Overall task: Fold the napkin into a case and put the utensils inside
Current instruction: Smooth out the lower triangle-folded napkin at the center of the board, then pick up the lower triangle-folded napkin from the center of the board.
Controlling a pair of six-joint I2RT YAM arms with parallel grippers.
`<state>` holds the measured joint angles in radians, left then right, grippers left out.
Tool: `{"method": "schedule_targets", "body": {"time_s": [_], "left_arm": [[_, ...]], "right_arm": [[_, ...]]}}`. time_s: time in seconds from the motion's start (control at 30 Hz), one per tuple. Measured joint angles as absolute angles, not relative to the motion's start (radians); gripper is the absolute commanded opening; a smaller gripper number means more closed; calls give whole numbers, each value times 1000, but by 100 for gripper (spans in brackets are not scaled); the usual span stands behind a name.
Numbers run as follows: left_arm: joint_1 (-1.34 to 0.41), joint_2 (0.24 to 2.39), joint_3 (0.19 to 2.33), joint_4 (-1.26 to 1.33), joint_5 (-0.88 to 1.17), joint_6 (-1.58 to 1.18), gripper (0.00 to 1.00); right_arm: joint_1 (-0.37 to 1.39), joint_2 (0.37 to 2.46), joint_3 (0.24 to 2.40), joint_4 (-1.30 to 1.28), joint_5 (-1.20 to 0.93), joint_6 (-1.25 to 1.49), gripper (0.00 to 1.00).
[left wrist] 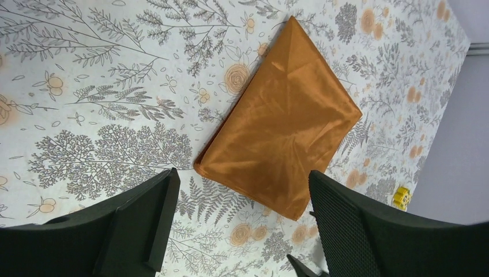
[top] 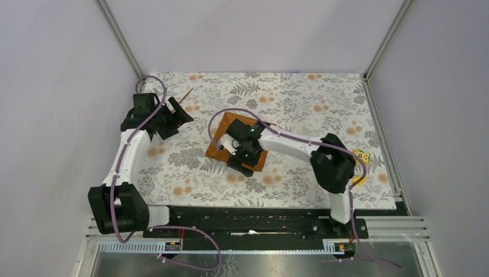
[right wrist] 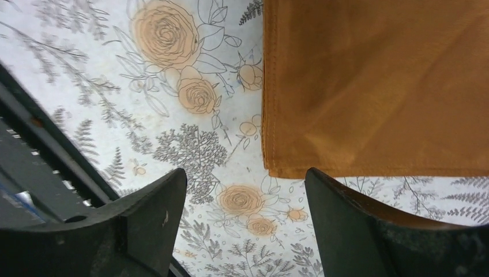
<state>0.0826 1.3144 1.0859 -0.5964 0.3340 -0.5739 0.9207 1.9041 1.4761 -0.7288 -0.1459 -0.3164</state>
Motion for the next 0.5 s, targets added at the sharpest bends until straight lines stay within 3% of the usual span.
{"method": "schedule_targets", "body": {"time_s": [0.1, 0.5], "left_arm": [[96, 1287, 1085, -596, 331, -573, 89], [176, 1256, 989, -582, 367, -565, 89]], "right_arm": [[948, 2006, 1549, -808, -109, -345, 73], [973, 2155, 1734, -964, 16, -356, 69]]}}
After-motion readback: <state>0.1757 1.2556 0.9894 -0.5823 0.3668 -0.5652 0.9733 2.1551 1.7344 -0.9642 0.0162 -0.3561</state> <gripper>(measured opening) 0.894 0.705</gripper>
